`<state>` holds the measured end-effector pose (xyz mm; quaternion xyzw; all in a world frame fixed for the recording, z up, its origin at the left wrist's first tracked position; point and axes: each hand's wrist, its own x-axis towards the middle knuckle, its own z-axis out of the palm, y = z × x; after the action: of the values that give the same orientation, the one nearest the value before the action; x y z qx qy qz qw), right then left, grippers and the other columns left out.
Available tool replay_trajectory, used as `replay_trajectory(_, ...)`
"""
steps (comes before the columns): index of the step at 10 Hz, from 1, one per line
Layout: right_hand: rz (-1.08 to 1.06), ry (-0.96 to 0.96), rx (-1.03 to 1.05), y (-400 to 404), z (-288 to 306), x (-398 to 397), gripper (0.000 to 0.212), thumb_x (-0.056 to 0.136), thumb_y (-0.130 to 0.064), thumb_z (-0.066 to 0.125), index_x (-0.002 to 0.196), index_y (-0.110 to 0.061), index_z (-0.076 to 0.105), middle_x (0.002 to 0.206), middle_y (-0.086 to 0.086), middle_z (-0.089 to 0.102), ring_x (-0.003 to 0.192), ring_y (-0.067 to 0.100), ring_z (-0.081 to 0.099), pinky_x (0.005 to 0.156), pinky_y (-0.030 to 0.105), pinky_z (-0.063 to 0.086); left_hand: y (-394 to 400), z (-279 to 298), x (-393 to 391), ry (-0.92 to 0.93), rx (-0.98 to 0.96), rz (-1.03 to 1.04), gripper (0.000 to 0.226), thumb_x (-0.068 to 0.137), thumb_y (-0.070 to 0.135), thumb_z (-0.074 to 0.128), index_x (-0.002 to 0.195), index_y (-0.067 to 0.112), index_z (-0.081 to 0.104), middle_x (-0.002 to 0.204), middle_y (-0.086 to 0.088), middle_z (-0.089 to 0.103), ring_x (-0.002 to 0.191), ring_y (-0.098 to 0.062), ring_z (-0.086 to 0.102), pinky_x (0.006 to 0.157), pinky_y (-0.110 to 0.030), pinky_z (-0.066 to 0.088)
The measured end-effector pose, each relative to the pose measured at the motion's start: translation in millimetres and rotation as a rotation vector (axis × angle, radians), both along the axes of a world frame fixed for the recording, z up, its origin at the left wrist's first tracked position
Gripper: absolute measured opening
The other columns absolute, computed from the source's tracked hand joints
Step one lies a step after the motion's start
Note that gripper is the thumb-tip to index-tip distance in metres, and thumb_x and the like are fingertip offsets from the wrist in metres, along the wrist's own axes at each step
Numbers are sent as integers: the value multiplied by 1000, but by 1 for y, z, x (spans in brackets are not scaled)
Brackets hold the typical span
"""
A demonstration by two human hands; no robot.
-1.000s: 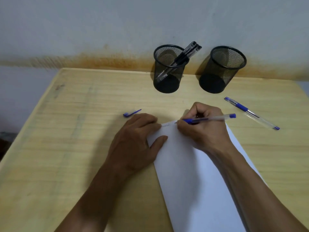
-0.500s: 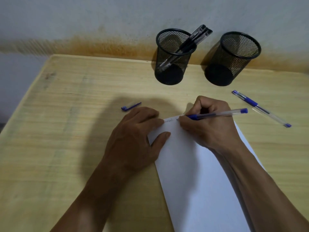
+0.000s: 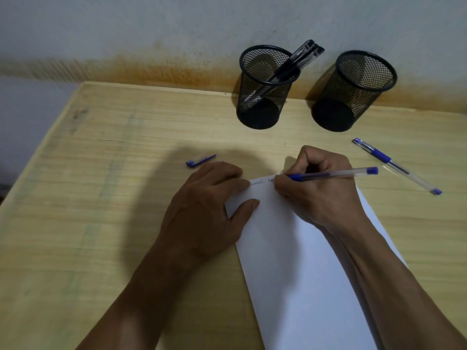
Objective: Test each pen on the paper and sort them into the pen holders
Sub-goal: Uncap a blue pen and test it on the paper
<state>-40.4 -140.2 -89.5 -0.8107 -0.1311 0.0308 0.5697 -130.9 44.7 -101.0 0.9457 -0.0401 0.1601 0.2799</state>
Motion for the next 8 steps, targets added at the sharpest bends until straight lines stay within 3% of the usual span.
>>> replay_trajectory(2,-8,-13,24,0,1,0,21,70,0,77,65,2,57,62,17,63,61,42,58,53,54,51,0,0,0,-16,-10,-2,38,85,40,65,108,12,73,114,-4,68,110,-18,61,94,-37,51)
replay_trajectory(3,9,-24,18,-1,0,0,21,66,-6,75,63,2,55,59,14,60,55,36,54,48,49,46,0,0,0,-18,-15,0,36,85,39,66,108,12,73,114,-3,68,110,-18,60,94,-38,51)
replay_trajectory(5,-1,-49,24,-3,-2,0,21,71,3,76,65,4,57,61,16,61,59,39,55,49,48,49,0,0,1,-12,-9,-2,37,85,40,66,108,12,73,114,-4,68,110,-18,61,95,-37,51)
replay_trajectory(6,-14,-30,49,-2,-2,0,19,69,-3,75,65,2,57,63,18,62,61,45,57,51,54,50,0,0,0,-8,-11,-1,38,85,41,65,108,12,73,115,-4,68,109,-18,61,95,-38,51)
replay_trajectory(8,-8,-35,34,-3,1,-2,21,74,7,77,66,7,57,63,19,61,61,42,55,51,52,48,0,1,0,-7,-12,0,37,85,40,66,108,12,74,114,-4,68,110,-18,61,95,-37,51)
